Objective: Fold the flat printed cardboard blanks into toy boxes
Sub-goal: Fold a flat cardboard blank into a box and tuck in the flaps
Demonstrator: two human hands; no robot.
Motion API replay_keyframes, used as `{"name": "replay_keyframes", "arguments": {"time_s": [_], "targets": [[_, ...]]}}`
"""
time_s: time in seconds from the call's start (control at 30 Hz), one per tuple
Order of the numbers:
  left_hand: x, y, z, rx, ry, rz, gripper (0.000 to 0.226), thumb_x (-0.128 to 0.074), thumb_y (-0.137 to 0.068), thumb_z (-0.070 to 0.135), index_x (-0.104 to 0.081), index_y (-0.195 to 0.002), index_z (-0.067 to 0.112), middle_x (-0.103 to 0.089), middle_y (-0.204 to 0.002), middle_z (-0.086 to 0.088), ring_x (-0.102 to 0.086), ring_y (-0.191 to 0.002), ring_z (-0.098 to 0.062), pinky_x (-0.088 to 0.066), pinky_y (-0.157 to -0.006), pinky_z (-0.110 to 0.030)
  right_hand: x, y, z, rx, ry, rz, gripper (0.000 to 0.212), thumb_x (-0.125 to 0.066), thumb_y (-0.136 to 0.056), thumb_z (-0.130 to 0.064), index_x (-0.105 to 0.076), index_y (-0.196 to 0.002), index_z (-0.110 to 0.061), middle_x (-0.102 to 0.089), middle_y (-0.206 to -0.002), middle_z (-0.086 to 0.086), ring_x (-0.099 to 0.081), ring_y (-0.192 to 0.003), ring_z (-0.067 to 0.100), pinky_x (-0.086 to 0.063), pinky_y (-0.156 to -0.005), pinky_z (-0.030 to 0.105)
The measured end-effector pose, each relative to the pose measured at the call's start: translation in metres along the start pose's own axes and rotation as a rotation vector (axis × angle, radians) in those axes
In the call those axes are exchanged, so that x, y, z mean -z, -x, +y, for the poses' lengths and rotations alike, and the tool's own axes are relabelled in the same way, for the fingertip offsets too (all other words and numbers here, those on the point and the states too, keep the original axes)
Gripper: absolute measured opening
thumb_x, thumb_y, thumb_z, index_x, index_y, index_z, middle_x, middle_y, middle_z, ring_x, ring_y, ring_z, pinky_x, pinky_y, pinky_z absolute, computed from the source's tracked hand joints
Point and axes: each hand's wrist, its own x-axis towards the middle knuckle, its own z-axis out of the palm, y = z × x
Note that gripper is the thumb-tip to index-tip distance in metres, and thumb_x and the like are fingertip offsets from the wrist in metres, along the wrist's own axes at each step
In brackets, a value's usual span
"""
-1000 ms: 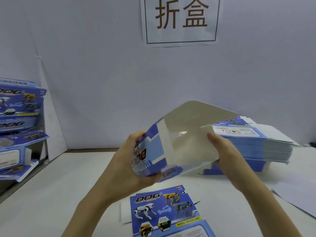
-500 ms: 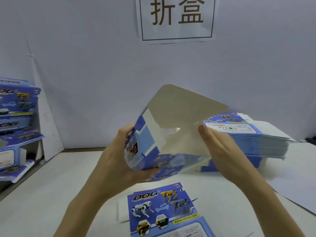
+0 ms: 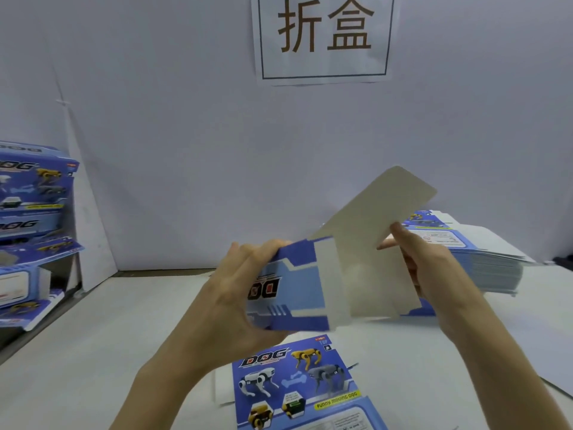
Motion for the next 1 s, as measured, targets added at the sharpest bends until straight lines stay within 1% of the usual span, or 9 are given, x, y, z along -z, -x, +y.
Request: {"name": "replay_keyframes", "arguments": {"time_s": [0.17, 0.23, 0.33, 0.4, 0.53, 0.7, 0.8, 0.9, 1.0], "targets": [[-0.005, -0.001, 0.005, 0.147, 0.075, 0.102, 0.084, -0.077, -0.057, 0.061, -0.034, -0.127, 0.044, -0.049, -0.120, 0.023, -0.053, -0.110, 0.001, -0.054, -0.081, -0.016, -0.006, 0.004, 0.002, 0.168, 0.237, -0.044, 0.023, -0.056, -0.094, -0.020, -0.066, -0.078, -0.008, -0.062, -0.069, 0.005, -0.050, -0.068, 0.012, -0.038, -0.066, 0.031], [-0.008, -0.001, 0.005, 0.194, 0.093, 0.142, 0.087, -0.079, -0.054, 0.059, -0.034, -0.128, 0.044, -0.051, -0.122, 0.022, -0.053, -0.111, 0.001, -0.054, -0.081, -0.016, -0.011, 0.008, 0.003, 0.328, 0.421, 0.018, 0.017, -0.051, -0.095, -0.014, -0.065, -0.083, -0.014, -0.063, -0.069, -0.005, -0.054, -0.071, 0.012, -0.033, -0.063, 0.029], [-0.010, -0.001, 0.007, 0.208, 0.050, 0.184, 0.090, -0.077, -0.054, 0.061, -0.034, -0.131, 0.043, -0.054, -0.119, 0.020, -0.052, -0.108, 0.005, -0.051, -0.080, -0.010, -0.015, 0.011, 0.004, 0.309, 0.591, 0.008, 0.046, -0.043, -0.098, -0.039, -0.043, -0.141, -0.022, -0.063, -0.120, 0.007, -0.051, -0.110, 0.026, -0.022, -0.065, 0.025], [-0.009, -0.001, 0.008, 0.196, -0.046, 0.176, 0.091, -0.070, -0.056, 0.068, -0.034, -0.133, 0.035, -0.052, -0.114, 0.018, -0.053, -0.100, 0.006, -0.048, -0.070, -0.004, -0.018, 0.013, 0.007, 0.239, 0.652, -0.071, 0.058, -0.035, -0.096, -0.050, -0.028, -0.147, -0.024, -0.055, -0.134, 0.006, -0.046, -0.117, 0.025, -0.021, -0.067, 0.022], [-0.008, 0.001, 0.007, 0.128, -0.161, 0.083, 0.090, -0.078, -0.061, 0.060, -0.034, -0.134, 0.031, -0.054, -0.110, 0.013, -0.055, -0.088, -0.002, -0.042, -0.068, -0.002, -0.028, 0.012, 0.015, 0.145, 0.719, -0.154, 0.036, -0.031, -0.100, -0.043, -0.037, -0.130, -0.023, -0.054, -0.078, -0.002, -0.050, -0.073, 0.021, -0.030, -0.065, 0.032], [-0.011, 0.001, 0.008, 0.082, -0.057, -0.048, 0.086, -0.074, -0.064, 0.053, -0.025, -0.134, 0.045, -0.046, -0.113, 0.026, -0.051, -0.103, 0.000, -0.052, -0.076, -0.013, -0.027, 0.006, 0.016, 0.218, 0.763, 0.171, 0.046, -0.030, -0.100, -0.038, -0.039, -0.061, -0.014, -0.042, -0.055, -0.001, -0.044, -0.061, 0.027, -0.028, -0.054, 0.036], [-0.008, 0.000, 0.007, 0.077, -0.056, 0.006, 0.085, -0.076, -0.063, 0.054, -0.030, -0.134, 0.041, -0.046, -0.111, 0.026, -0.050, -0.104, 0.004, -0.048, -0.077, -0.006, -0.017, 0.000, 0.013, 0.091, 0.404, 0.039, 0.045, -0.040, -0.098, -0.039, -0.050, -0.066, -0.008, -0.051, -0.061, 0.003, -0.044, -0.061, 0.020, -0.038, -0.059, 0.033], [0.001, 0.001, 0.003, 0.167, 0.158, 0.086, 0.084, -0.081, -0.057, 0.054, -0.035, -0.126, 0.050, -0.052, -0.116, 0.030, -0.052, -0.109, 0.008, -0.045, -0.076, -0.002, -0.005, -0.006, 0.011, -0.040, -0.207, -0.241, 0.027, -0.055, -0.090, -0.039, -0.077, -0.082, -0.026, -0.072, -0.084, 0.001, -0.066, -0.075, 0.018, -0.056, -0.077, 0.038], [0.002, 0.002, 0.001, 0.146, 0.217, 0.074, 0.081, -0.082, -0.059, 0.052, -0.037, -0.126, 0.051, -0.051, -0.122, 0.029, -0.052, -0.114, 0.005, -0.046, -0.076, -0.003, -0.002, -0.008, 0.019, -0.085, -0.403, -0.402, 0.041, -0.063, -0.073, -0.040, -0.073, -0.110, -0.024, -0.074, -0.105, 0.004, -0.072, -0.091, 0.020, -0.060, -0.078, 0.038]]}}
